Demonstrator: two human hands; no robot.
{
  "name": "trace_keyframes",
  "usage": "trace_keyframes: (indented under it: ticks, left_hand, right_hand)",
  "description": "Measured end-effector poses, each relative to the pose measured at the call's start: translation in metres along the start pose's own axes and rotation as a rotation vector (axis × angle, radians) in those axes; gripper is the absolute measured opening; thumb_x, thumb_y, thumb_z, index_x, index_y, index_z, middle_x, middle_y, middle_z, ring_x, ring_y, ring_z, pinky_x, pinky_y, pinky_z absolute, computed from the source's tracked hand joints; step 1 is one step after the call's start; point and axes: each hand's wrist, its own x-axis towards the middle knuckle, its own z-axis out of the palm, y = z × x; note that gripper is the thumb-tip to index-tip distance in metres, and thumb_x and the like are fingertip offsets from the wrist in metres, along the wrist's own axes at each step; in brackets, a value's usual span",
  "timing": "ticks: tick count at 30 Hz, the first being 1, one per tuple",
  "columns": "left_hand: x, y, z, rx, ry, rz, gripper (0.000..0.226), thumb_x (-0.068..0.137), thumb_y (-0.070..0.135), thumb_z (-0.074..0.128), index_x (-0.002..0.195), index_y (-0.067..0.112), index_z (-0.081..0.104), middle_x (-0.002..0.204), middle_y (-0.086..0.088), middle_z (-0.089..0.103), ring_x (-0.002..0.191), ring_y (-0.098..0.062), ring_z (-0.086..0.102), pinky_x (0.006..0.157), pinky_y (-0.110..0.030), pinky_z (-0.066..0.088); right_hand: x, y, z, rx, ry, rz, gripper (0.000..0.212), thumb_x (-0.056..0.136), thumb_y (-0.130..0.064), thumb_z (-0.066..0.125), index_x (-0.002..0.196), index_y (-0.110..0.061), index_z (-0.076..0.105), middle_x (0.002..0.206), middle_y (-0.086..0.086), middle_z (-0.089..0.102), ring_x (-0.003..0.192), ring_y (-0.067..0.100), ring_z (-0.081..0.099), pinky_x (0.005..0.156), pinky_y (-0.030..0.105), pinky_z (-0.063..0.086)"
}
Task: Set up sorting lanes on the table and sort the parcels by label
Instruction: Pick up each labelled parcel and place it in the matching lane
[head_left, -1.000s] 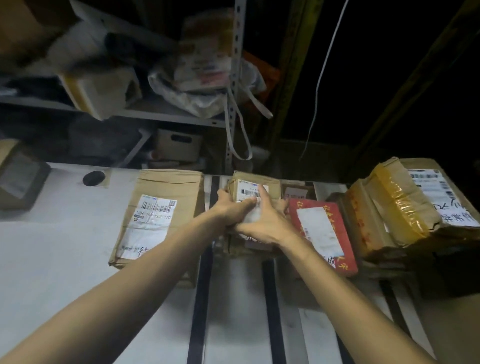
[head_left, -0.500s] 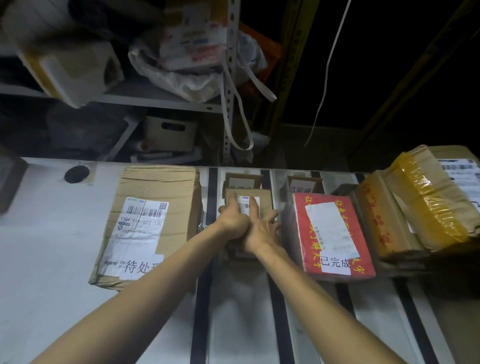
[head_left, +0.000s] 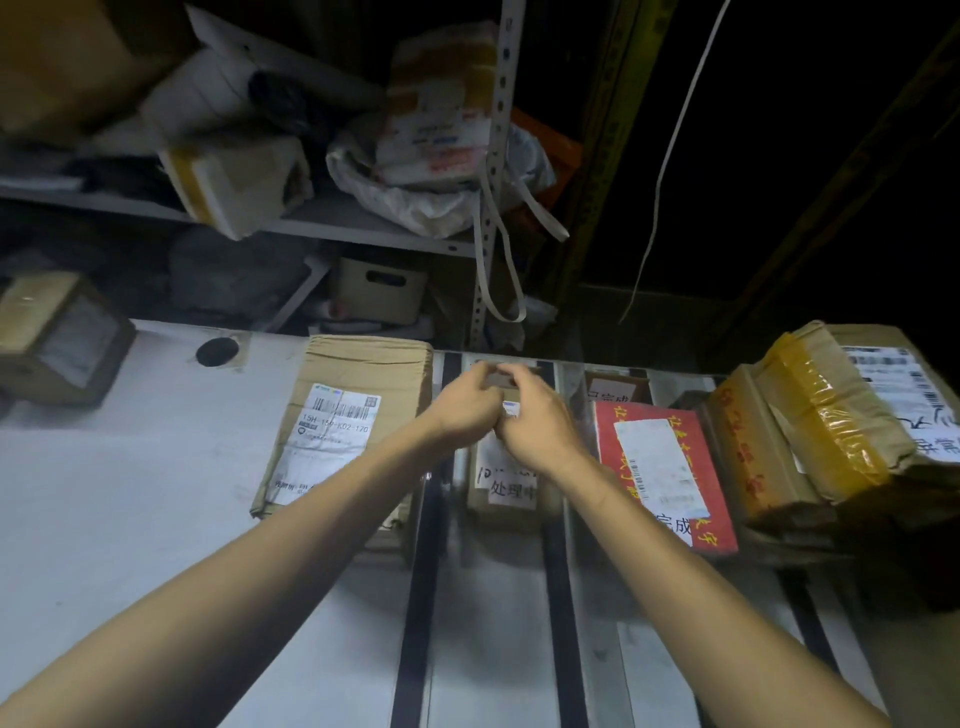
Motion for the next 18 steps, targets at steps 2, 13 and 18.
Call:
trace_keyframes:
  ticks: [2, 13, 18]
  left_hand:
    - [-0.019, 0.005, -0.017, -0.089, 0.065, 0.054, 0.041, 0.099, 0.006, 0.039, 0.14, 0.006, 0.044, 0.135, -0.007, 0.054, 0.122, -0.016, 0.05, 0.102, -0.027, 0.039]
    - [-0.156, -0.052, -0.188, -0.086, 0.545, 0.067, 0.03, 0.101, 0.01, 0.042, 0.125, 0.013, 0.058, 0.115, -0.007, 0.063, 0.099, -0.016, 0.058, 0.082, -0.028, 0.048]
    - [-0.205, -0.117, -0.256, 0.045, 0.63, -0.043, 0.027, 0.101, 0.017, 0.045, 0.122, 0.015, 0.062, 0.115, -0.008, 0.066, 0.104, -0.023, 0.062, 0.093, -0.042, 0.052]
  right_hand:
    - [-0.004, -0.017, -0.004, 0.066, -0.005, -0.06, 0.045, 0.098, -0.022, 0.055, 0.142, -0.029, 0.048, 0.137, 0.004, 0.058, 0.122, 0.024, 0.055, 0.098, 0.042, 0.05]
    - [-0.019, -0.168, 0.06, 0.04, -0.169, -0.405, 0.033, 0.098, -0.027, 0.056, 0.13, -0.021, 0.062, 0.127, -0.003, 0.064, 0.118, 0.016, 0.059, 0.096, 0.03, 0.044]
    - [-0.025, -0.227, 0.116, 0.0, -0.228, -0.483, 0.031, 0.098, -0.03, 0.057, 0.126, -0.02, 0.063, 0.128, 0.001, 0.066, 0.117, 0.02, 0.061, 0.102, 0.038, 0.048]
